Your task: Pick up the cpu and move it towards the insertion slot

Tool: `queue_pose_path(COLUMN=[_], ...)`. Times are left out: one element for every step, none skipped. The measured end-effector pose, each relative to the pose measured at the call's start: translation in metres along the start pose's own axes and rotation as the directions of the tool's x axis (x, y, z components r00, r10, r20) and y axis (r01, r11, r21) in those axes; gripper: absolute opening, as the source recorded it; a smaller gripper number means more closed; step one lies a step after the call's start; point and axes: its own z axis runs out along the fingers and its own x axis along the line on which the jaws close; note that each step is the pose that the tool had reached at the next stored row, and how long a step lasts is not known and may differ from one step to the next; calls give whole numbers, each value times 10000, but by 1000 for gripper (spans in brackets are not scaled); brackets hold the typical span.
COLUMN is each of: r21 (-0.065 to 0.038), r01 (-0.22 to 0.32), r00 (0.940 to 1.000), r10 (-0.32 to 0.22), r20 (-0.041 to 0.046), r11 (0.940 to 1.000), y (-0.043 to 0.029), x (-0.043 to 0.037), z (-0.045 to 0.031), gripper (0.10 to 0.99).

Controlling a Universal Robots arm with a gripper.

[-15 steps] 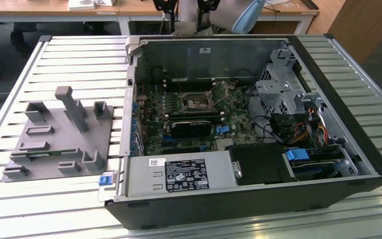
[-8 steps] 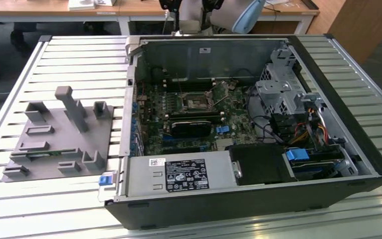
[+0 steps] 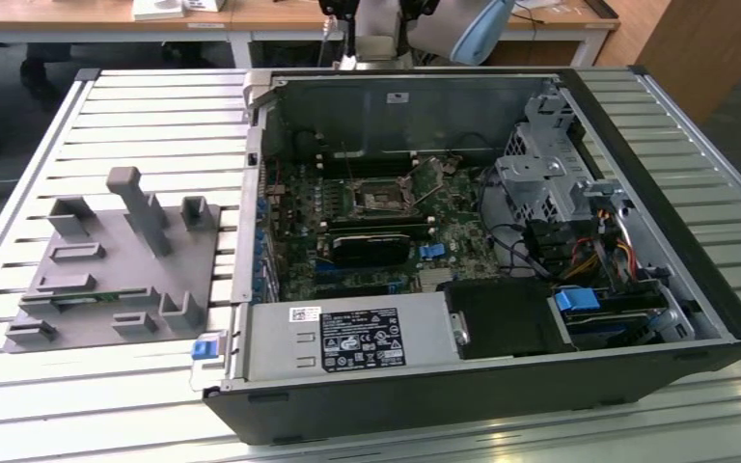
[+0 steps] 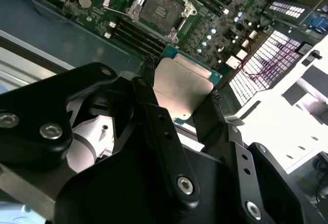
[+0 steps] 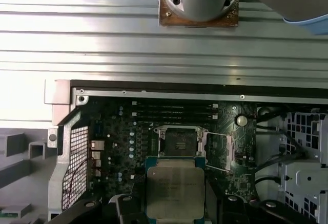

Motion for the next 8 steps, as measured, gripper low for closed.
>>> queue_pose_path(r21=[0,1,1,1,-2,-5,-6,-7], r01=[-1,-3,-3,-4,-4,-3,-3,-3], r00=[10000,10000,10000,10000,10000,10000,10000,10000], r10=[1,3,3,4,4,3,3,3], r20=[0,0,0,-1,0,0,0,1], r11=[10000,10000,10000,10000,10000,10000,10000,10000], y=[5,8,13,16,16,16,17,18], x=[-12,-26,-49,-71,-89,-107,-128,-148], z=[2,4,7,9,12,15,18,21], gripper=[541,541,541,541,541,541,541,541])
